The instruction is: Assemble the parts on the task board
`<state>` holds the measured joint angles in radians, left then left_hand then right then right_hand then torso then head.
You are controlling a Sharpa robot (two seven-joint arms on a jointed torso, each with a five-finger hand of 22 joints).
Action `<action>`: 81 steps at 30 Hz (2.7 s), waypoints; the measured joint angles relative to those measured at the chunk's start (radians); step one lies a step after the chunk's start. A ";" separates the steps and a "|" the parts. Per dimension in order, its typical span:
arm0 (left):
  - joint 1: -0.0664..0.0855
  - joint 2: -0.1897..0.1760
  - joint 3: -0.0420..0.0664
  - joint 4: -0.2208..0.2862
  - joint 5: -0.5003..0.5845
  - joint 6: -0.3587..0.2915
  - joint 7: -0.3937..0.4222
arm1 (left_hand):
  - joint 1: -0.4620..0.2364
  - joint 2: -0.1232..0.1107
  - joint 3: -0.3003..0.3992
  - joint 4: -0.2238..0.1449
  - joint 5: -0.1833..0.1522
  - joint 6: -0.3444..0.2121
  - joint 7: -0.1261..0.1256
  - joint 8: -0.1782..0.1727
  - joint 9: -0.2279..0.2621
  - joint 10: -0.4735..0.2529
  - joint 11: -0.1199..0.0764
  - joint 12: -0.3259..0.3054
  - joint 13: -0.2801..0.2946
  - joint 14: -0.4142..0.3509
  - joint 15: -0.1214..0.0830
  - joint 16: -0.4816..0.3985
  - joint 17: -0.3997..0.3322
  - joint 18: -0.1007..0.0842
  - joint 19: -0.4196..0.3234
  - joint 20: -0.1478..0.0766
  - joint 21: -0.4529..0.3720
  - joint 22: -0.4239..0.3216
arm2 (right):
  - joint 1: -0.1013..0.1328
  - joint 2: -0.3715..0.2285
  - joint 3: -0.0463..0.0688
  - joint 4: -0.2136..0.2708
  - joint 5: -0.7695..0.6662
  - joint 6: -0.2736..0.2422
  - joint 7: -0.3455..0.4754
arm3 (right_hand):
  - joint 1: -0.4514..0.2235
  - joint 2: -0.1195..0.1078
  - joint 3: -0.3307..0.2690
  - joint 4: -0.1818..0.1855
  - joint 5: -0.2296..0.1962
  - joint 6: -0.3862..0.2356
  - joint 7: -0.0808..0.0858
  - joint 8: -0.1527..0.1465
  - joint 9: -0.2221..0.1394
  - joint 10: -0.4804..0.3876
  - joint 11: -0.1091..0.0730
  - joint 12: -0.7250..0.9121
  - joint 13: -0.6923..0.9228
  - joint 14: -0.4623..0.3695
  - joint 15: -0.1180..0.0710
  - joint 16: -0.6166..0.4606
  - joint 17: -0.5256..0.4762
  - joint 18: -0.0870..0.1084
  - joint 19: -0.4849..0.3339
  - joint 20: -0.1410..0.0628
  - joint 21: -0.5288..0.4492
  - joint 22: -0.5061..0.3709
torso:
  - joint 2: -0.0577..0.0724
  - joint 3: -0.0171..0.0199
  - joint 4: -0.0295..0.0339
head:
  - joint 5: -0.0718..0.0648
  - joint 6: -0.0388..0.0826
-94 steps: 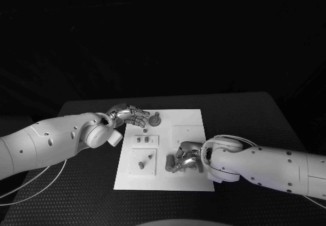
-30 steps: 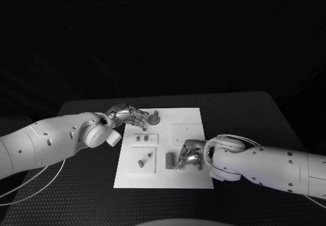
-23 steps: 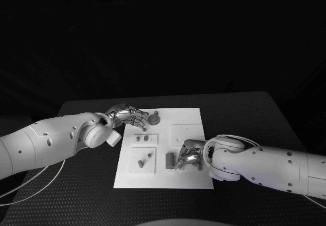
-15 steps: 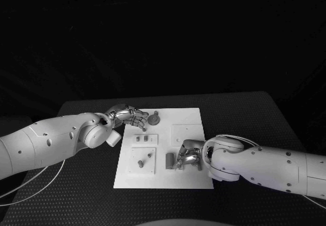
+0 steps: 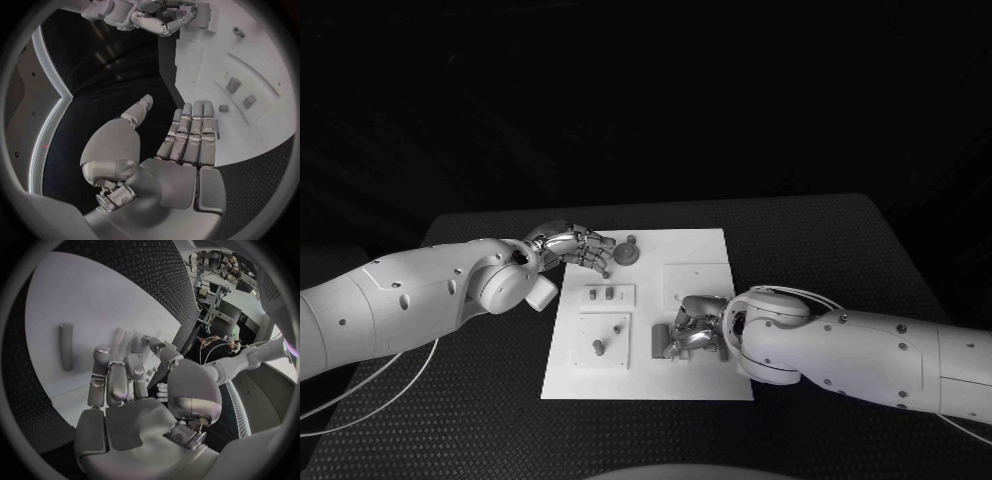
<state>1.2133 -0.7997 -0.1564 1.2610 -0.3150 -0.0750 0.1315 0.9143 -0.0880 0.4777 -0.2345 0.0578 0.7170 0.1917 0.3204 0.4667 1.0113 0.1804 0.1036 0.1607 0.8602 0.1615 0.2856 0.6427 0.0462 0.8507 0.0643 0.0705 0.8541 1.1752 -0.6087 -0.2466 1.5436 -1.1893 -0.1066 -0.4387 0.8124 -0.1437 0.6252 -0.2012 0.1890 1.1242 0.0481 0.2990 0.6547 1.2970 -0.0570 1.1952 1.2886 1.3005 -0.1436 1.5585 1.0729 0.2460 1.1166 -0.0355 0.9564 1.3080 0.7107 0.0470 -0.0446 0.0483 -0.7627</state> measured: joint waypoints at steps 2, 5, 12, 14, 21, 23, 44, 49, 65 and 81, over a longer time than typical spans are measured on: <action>0.000 0.000 0.000 0.000 0.000 0.000 0.000 | 0.000 0.000 0.000 0.000 0.000 0.000 0.000 0.000 -0.001 0.000 0.000 0.000 0.000 0.000 0.000 0.000 0.000 0.000 0.000 0.000 0.000 0.000 | -0.001 0.001 0.000 -0.002 -0.006 -0.001 -0.001 | 0.000 0.000 0.000 0.006 0.000 0.000 0.000 0.000 0.000 0.000 0.000 0.002 0.001 0.000 0.000 0.000 0.001 0.000 0.000 0.000 0.000 0.000 | 0.000 0.0000 0.0001 | 0.000 0.000; 0.000 0.000 0.000 0.000 0.000 0.000 0.000 | 0.000 0.000 0.000 0.000 0.000 0.000 0.000 0.000 -0.001 0.000 0.000 0.000 0.000 0.000 0.000 0.000 0.000 0.000 0.000 0.000 0.000 0.000 | -0.001 0.002 0.000 -0.005 -0.017 -0.004 -0.003 | 0.000 0.000 0.000 0.005 0.000 0.000 0.000 0.000 0.000 0.000 0.000 0.005 0.002 0.000 0.000 0.000 0.002 -0.001 0.004 0.003 0.000 0.000 | 0.000 -0.0001 0.0001 | 0.000 -0.001; 0.000 0.000 0.000 0.000 -0.001 0.001 0.000 | 0.000 0.000 0.000 0.000 0.000 0.000 0.000 0.000 -0.001 0.000 0.000 0.000 0.000 0.000 0.000 0.000 0.000 0.000 0.000 0.000 0.000 -0.001 | -0.001 0.006 0.001 -0.012 -0.032 -0.010 -0.004 | -0.029 0.043 -0.011 0.030 0.000 0.000 0.000 0.000 0.001 0.000 0.000 0.005 0.005 0.002 -0.002 0.000 0.006 -0.005 0.007 0.000 0.000 0.000 | 0.000 0.0001 0.0001 | 0.001 -0.001; 0.000 0.000 0.000 0.000 -0.001 0.001 0.000 | 0.000 0.000 0.000 0.000 0.000 0.000 0.000 0.000 -0.001 0.000 0.000 0.000 0.000 0.000 0.000 0.000 0.000 0.000 0.000 0.000 0.000 -0.001 | -0.001 0.006 0.001 -0.012 -0.033 -0.009 -0.004 | -0.029 0.043 -0.011 0.030 0.000 0.000 0.000 0.000 0.001 0.000 0.000 0.005 0.005 0.003 -0.003 0.000 0.006 -0.005 0.007 0.000 0.000 0.000 | 0.000 0.0001 0.0000 | 0.001 -0.001; 0.000 -0.001 0.000 -0.001 -0.001 0.001 0.000 | 0.000 0.000 0.000 0.000 0.000 0.000 0.000 0.000 -0.001 0.000 0.000 0.000 0.000 0.000 0.000 0.000 0.001 0.000 0.000 0.000 0.000 -0.001 | -0.002 0.002 0.001 -0.011 -0.015 -0.002 0.003 | -0.006 0.019 -0.014 0.008 0.000 0.002 -0.002 0.000 0.001 0.000 0.000 0.005 0.004 0.005 -0.002 0.000 -0.001 0.002 0.007 0.000 -0.006 0.000 | 0.000 0.0001 0.0000 | 0.002 -0.001; 0.000 0.000 0.000 -0.001 -0.001 0.001 0.000 | 0.000 0.000 0.000 0.000 0.000 0.000 0.000 0.000 -0.001 0.000 0.000 0.000 0.000 0.000 0.000 0.000 0.001 0.000 0.000 0.000 0.000 -0.001 | -0.002 -0.003 0.001 -0.005 -0.001 -0.001 0.006 | -0.008 0.010 -0.014 0.008 0.000 0.002 -0.002 0.000 0.002 0.000 0.000 0.005 0.004 0.005 -0.002 0.000 0.000 0.004 0.007 0.000 -0.006 0.000 | 0.000 0.0001 0.0000 | 0.002 -0.002; 0.000 -0.004 0.000 -0.002 -0.003 0.001 -0.002 | 0.000 0.000 0.000 0.000 0.000 0.000 0.000 0.000 -0.002 0.000 0.000 0.000 0.000 0.000 0.000 -0.004 0.001 0.000 0.000 0.000 0.000 -0.002 | 0.034 -0.143 0.056 0.046 0.104 -0.017 0.030 | 0.036 -0.053 -0.012 0.071 0.000 -0.027 0.016 -0.011 0.015 -0.022 0.014 -0.021 -0.010 -0.022 0.003 -0.005 -0.026 0.007 0.007 0.001 -0.010 0.000 | 0.000 0.0007 -0.0012 | -0.001 0.006; 0.000 -0.004 0.000 0.000 -0.004 0.001 -0.002 | -0.003 -0.003 0.000 0.000 0.000 0.000 0.000 0.000 -0.002 0.000 0.000 0.000 0.000 0.000 0.000 -0.004 0.001 0.000 0.000 0.000 0.000 -0.001 | 0.049 -0.181 0.060 0.036 0.108 0.001 0.019 | 0.040 -0.019 -0.030 0.038 0.000 -0.032 0.018 -0.011 0.015 -0.025 0.014 -0.026 -0.016 -0.031 0.005 -0.008 -0.035 0.007 -0.002 0.009 -0.014 0.000 | 0.000 0.0010 -0.0013 | -0.005 0.011; 0.000 -0.007 -0.001 0.004 -0.004 0.001 -0.002 | -0.004 -0.004 0.000 0.000 0.000 0.003 -0.003 0.000 -0.003 0.000 0.000 0.000 0.000 0.000 0.000 -0.004 0.003 0.000 0.000 0.000 0.000 -0.002 | 0.020 -0.230 0.042 0.052 0.066 0.060 -0.022 | 0.004 -0.012 -0.035 0.059 0.000 -0.001 0.009 -0.007 0.019 0.038 0.002 0.052 0.020 0.004 0.010 -0.008 0.023 0.006 0.001 0.006 -0.014 0.000 | 0.000 0.0008 -0.0012 | -0.021 0.019; 0.000 -0.007 -0.001 0.008 -0.007 0.001 -0.001 | -0.004 -0.004 0.000 0.000 0.000 0.006 0.001 0.000 -0.005 0.016 -0.009 0.000 0.004 0.000 0.000 -0.004 0.005 0.000 0.000 0.000 0.000 -0.003 | -0.019 -0.195 0.031 0.035 -0.034 0.064 -0.053 | -0.011 -0.026 -0.019 0.091 0.000 0.004 0.004 -0.001 0.025 0.045 0.001 0.058 0.020 0.011 0.007 -0.004 0.029 0.001 0.008 0.000 -0.010 0.000 | 0.000 -0.0004 0.0006 | -0.025 0.018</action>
<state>1.2133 -0.8072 -0.1573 1.2692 -0.3218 -0.0737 0.1300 0.9103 -0.0920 0.4777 -0.2345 0.0577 0.7234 0.1926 0.3204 0.4618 1.0275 0.1714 0.1036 0.1647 0.8606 0.1611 0.2817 0.6480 0.0457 0.8507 0.0643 0.0705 0.8508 1.1558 -0.8032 -0.2159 1.5783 -1.2233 -0.0429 -0.4920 0.8017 -0.1699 0.6060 -0.1102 0.1890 1.1283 0.0519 0.2985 0.6794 1.3424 -0.0555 1.2534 1.3081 1.3119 -0.1369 1.5546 1.1021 0.2469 1.1242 -0.0356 0.9468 1.3079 0.7108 0.0466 -0.0440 0.0229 -0.7445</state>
